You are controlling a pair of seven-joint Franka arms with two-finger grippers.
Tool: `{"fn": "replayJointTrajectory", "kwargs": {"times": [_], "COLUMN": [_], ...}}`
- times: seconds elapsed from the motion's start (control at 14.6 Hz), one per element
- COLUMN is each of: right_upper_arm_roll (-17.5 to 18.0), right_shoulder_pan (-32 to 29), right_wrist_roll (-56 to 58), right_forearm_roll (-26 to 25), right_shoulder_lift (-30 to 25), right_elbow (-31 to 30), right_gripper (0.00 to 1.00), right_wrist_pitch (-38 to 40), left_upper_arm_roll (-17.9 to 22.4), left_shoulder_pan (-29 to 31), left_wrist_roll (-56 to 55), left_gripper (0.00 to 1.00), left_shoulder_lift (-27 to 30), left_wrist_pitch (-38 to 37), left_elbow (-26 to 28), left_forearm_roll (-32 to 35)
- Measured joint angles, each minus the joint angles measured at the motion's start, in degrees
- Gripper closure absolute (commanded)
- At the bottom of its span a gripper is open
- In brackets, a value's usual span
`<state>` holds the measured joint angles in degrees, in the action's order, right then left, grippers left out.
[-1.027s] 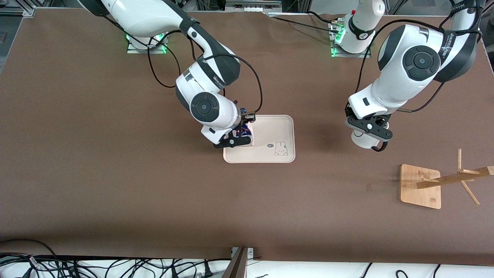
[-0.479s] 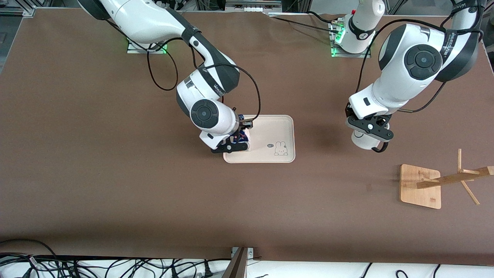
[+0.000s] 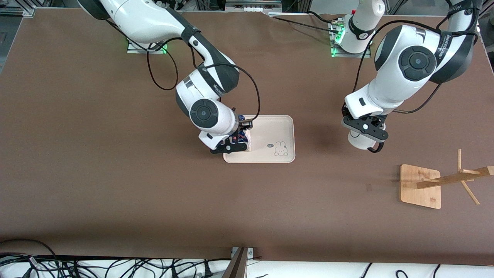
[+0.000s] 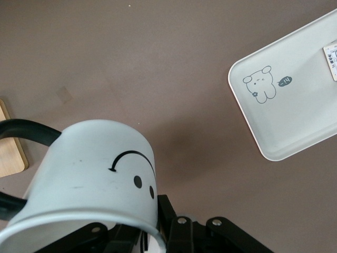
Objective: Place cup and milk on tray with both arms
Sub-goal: 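Lower the milk carton onto the tray and open the right gripper, then withdraw the right gripper while the left gripper moves the mug over the tray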
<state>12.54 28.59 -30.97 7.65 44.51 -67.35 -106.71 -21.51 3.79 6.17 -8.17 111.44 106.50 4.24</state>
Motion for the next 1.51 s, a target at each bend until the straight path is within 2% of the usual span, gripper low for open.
{"fn": "replayJointTrajectory", "kwargs": {"times": [0.21,0.41,0.62,0.75,0.89,1.03,1.51], "right_upper_arm_roll": [-2.0,-5.2,-10.9,-16.3,-21.4,-24.3,-24.7], "right_shoulder_pan": [-0.1,-0.3,-0.5,-0.6,-0.8,-1.1,-1.6], "right_wrist_roll": [0.0,0.0,0.0,0.2,2.1,5.6,7.2], "right_forearm_roll": [-0.6,-0.6,-0.6,-0.7,-0.6,-0.6,-0.6], "right_shoulder_lift": [-6.2,-17.4,-29.0,-33.3,-33.9,-32.5,-25.6], "right_elbow": [1.5,3.2,5.4,6.0,5.9,5.7,5.5], "right_gripper": [0.0,0.0,0.0,0.0,0.0,0.0,0.0], "right_wrist_pitch": [8.1,16.5,24.6,26.2,26.4,26.3,23.7], "left_upper_arm_roll": [-0.5,-2.5,-2.8,-2.9,-3.0,-3.0,-3.0], "left_shoulder_pan": [0.0,-1.4,-5.4,-8.7,-12.3,-15.3,-19.2], "left_wrist_roll": [0.0,-0.1,-1.5,-3.8,-7.1,-8.2,-8.4], "left_gripper": [1.0,1.0,1.0,1.0,1.0,1.0,1.0], "left_shoulder_lift": [-0.2,-1.4,-4.2,-6.8,-9.8,-13.1,-19.8], "left_wrist_pitch": [0.0,-0.3,-0.4,-0.4,-0.3,-0.2,-2.9], "left_elbow": [-0.4,-2.1,-3.5,-3.8,-4.6,-6.9,-11.4], "left_forearm_roll": [0.0,0.0,0.0,-0.1,-0.1,-0.1,-0.1]}}
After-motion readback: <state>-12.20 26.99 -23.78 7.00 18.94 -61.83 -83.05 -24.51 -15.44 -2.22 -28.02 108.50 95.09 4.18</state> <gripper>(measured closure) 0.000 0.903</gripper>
